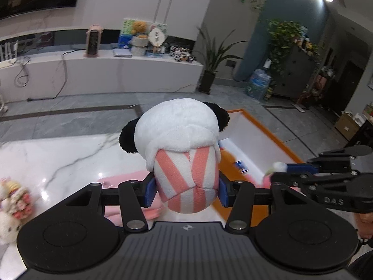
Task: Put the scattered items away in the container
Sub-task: 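Carry the striped plush and red-capped bottle over the orange box with both tools, then open the left tool to drop the striped plush while the right tool releases the bottle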
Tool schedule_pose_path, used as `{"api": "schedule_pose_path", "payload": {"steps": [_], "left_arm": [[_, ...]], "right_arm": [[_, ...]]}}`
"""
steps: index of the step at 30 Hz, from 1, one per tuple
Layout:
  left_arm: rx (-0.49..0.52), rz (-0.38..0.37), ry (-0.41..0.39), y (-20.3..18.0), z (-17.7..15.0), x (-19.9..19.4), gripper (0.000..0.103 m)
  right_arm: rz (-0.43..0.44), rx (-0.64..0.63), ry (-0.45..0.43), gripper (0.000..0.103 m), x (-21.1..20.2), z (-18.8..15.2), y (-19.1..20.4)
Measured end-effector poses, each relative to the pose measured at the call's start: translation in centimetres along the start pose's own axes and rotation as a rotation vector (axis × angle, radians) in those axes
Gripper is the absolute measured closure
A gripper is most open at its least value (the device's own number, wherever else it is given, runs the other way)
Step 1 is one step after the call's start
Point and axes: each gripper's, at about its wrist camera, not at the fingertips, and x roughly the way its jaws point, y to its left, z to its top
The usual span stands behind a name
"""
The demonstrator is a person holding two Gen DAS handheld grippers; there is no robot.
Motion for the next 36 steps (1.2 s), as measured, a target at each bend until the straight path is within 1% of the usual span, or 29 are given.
{"api": "schedule_pose_path", "payload": {"steps": [7, 10, 18, 23, 27, 32, 36], "left_arm": [[0.060, -0.085, -0.027, -4.6, 1.2, 1.4, 0.044], [0.074, -0.120, -0.033, -5.8, 1.2, 2.1, 0.044], [0.127, -0.180, -0.020, -8.6, 1.8, 4.3, 0.044], [0.140, -0.207, -0.003, -9.5, 1.2, 5.2, 0.044], [0.109, -0.246, 0.035, -9.5, 0.7, 6.4, 0.044], [0.108, -0.245, 0.051, -9.5, 0.3, 7.5, 0.044], [0.072, -0.257, 0.061, -9.0, 0.1, 8.2, 0.044]], "right_arm": [[-0.036, 0.058, -0.022, 0.083, -0.2, -0.2, -2.7], [-0.047, 0.074, -0.027, 0.083, -0.5, -0.5, -3.6], [-0.106, 0.122, -0.029, 0.083, -0.7, -1.2, -6.2], [-0.140, 0.153, -0.019, 0.083, -0.4, -1.7, -7.7], [-0.140, 0.154, -0.010, 0.083, -0.1, -1.9, -7.8], [-0.140, 0.144, 0.003, 0.083, 0.5, -2.0, -7.7], [-0.142, 0.152, 0.013, 0.083, 1.4, -2.1, -8.1]]}}
